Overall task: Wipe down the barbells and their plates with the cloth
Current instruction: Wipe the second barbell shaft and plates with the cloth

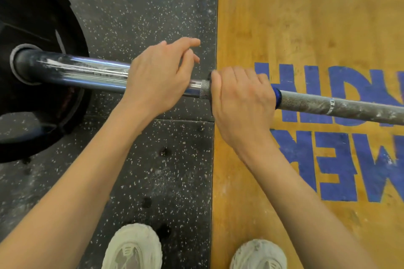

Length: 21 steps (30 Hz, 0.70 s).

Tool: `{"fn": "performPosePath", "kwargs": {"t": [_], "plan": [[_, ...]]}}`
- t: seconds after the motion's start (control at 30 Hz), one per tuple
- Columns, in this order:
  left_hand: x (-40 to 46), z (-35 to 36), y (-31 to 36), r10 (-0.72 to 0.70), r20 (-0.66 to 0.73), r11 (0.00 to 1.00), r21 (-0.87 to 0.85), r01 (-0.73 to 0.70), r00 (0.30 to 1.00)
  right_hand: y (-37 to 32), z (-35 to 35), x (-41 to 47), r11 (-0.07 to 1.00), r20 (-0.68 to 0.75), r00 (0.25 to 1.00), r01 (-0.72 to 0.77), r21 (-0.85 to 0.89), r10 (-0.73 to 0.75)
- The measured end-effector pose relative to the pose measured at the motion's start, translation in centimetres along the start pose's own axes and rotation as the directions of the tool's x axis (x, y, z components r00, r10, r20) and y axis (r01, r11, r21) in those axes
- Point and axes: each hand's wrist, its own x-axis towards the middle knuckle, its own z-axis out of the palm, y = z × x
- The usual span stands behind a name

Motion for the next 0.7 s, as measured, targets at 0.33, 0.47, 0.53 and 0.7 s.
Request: {"fn": "performPosePath", "kwargs": {"t": [0.33,0.47,0.53,0.7], "plan": [[-1.3,0.7,-0.3,0.101,-0.104,0.995,0.015,-0.1,0.99,-0.4,-0.4,-3.3,0.994,0.085,0.994,0.059,0.087,-0.066],[-2.1,0.7,-0.4,0.135,-0.112,0.991,0.027,-0.133,0.985,-1.2,-0.8,-2.0,0.992,0.058,0.998,-0.045,0.12,0.038],[-2.7,0.7,-0.4,0.142,-0.125,0.99,0.029,-0.139,0.982,-0.7,-1.3,-5.3,0.984,0.1,0.995,-0.005,0.177,-0.013],[-3.9,1.1,-0.6,0.166,-0.146,0.986,0.035,-0.162,0.975,-0.3,-1.4,-6.0,0.995,0.102,0.995,0.011,0.097,-0.021]]}}
